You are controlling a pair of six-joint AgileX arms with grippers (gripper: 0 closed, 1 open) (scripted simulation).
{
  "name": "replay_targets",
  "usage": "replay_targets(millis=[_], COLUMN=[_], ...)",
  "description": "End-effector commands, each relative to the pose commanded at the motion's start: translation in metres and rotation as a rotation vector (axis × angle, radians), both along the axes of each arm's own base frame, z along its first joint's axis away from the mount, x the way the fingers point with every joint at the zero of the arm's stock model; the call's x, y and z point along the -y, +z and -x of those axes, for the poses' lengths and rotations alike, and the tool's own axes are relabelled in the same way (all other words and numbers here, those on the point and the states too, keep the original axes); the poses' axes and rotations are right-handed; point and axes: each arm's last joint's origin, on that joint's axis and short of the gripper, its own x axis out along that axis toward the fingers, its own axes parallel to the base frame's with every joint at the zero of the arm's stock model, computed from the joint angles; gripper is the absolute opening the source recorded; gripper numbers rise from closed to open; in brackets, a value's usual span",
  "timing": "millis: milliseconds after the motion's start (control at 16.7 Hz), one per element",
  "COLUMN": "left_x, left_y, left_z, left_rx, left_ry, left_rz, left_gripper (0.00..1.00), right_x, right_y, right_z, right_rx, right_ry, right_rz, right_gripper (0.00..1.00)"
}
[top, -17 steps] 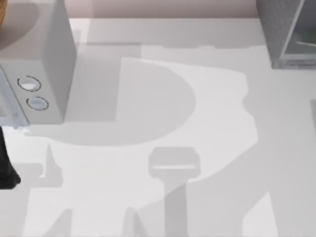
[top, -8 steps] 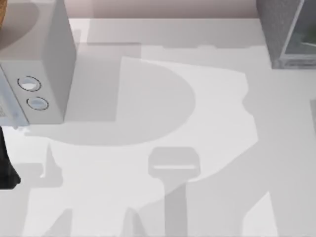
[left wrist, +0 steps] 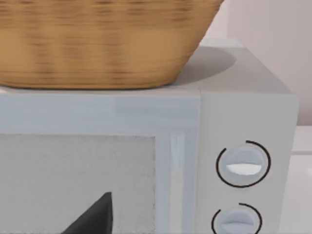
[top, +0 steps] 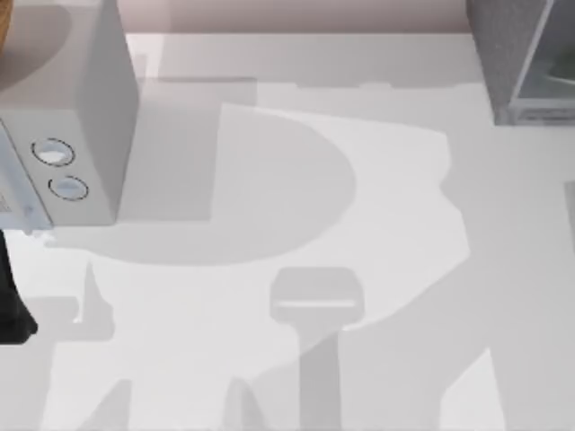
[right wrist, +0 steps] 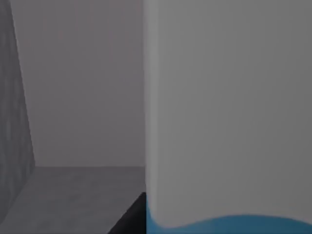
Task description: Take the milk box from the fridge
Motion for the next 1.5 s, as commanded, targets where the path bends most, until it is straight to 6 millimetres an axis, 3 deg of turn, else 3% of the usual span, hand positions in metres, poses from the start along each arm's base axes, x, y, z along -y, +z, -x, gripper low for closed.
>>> replay_targets(millis=[300,780,1080,1260,1500], left_x=[0.0,0.0,0.0,0.0,0.0], left_y=[0.0,0.0,0.0,0.0,0.0], left_z=[0.0,0.0,0.0,0.0,0.0], left_rx=[0.0,0.0,0.0,0.0,0.0], left_ry=[0.0,0.0,0.0,0.0,0.0], left_rz=[0.0,0.0,0.0,0.0,0.0], left_gripper=[1.0,1.0,1.0,1.0,1.0], right_x=[0.002,0.002,0.002,0.002,0.002], right_y=[0.003,0.049,0.048,0.05,0.047], right_z=[0.0,0.0,0.001,0.014,0.052], right_rx=[0.003,0.0,-0.004,-0.002,-0.016], right_ry=[-0.004,-0.003,-0.003,-0.002,-0.004], right_rz=[-0.001,-0.001,-0.004,0.0,-0.002], right_gripper=[0.0,0.0,0.0,0.0,0.0])
